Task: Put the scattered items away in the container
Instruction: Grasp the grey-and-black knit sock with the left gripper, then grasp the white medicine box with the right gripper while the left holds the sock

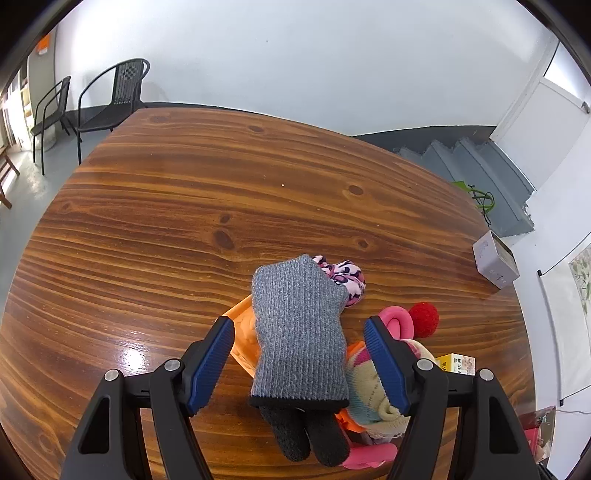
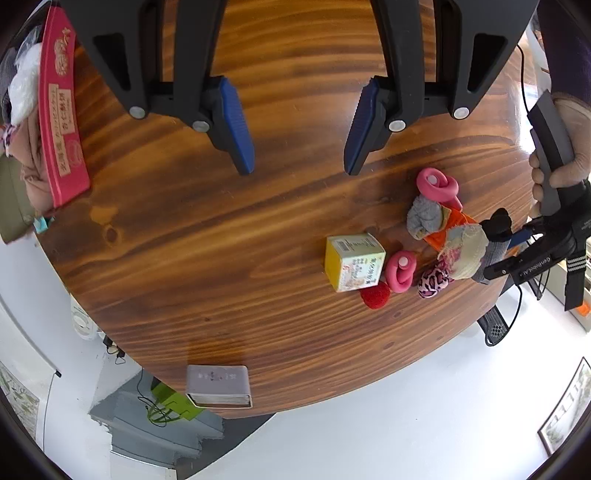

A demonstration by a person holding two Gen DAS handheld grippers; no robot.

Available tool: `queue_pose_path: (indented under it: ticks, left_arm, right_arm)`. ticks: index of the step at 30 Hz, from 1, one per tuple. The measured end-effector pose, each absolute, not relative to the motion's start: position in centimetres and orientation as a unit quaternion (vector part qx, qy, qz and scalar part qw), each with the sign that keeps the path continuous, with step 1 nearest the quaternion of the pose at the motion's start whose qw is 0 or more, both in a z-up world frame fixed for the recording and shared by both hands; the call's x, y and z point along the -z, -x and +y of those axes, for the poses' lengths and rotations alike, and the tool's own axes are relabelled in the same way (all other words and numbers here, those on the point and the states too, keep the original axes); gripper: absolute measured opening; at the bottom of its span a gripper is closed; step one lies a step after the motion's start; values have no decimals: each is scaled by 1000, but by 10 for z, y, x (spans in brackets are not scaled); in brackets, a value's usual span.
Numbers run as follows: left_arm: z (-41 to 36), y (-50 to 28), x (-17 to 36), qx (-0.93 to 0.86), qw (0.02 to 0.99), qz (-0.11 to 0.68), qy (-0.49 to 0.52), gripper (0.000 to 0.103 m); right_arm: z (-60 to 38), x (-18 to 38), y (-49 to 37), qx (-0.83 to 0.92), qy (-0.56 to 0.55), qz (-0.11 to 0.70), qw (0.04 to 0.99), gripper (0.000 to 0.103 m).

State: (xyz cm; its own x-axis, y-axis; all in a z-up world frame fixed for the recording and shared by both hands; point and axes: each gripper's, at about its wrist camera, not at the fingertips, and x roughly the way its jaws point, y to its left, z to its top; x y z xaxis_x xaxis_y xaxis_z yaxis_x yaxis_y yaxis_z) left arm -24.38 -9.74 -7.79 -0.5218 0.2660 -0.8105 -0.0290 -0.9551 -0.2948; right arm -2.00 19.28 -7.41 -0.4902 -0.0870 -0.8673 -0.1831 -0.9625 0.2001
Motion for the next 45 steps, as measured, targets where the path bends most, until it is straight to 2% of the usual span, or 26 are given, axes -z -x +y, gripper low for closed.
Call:
queue_pose_path:
  ticks: [7,9,12,23,24,29,34,45]
  left_arm:
    - [-107,245,91,-859,86,-138,486,72]
    - [-107,245,92,-858,96,-139,485,55]
    - [-103,243,87,-862,108,-127,478,44]
    - [-119,226,64,-872,110,-153,453,44]
    - [-120,225,62,-872,110,-154,451,44]
    - [-122,211,55,-873,111,-158,448,43]
    - [-121,199,56,-870,110,-157,454,43]
    - [-117,174,50,-869,107,-151,458,44]
  right_arm:
    - [175,76,54,-858,495,134,10,55]
    - [169,77,64,-859,494,134,3,55]
    - [159,80,80,-861,493,128,-5,55]
    - [143,101,130,-857,503,115,-7,55]
    - [142,102,133,-861,497,105,-1,60]
    - [136,106,148,-868,490,70,17,67]
    - [131,109,153,-870,490,35,34,71]
    - [152,114,145,-868,491,68,40,79]
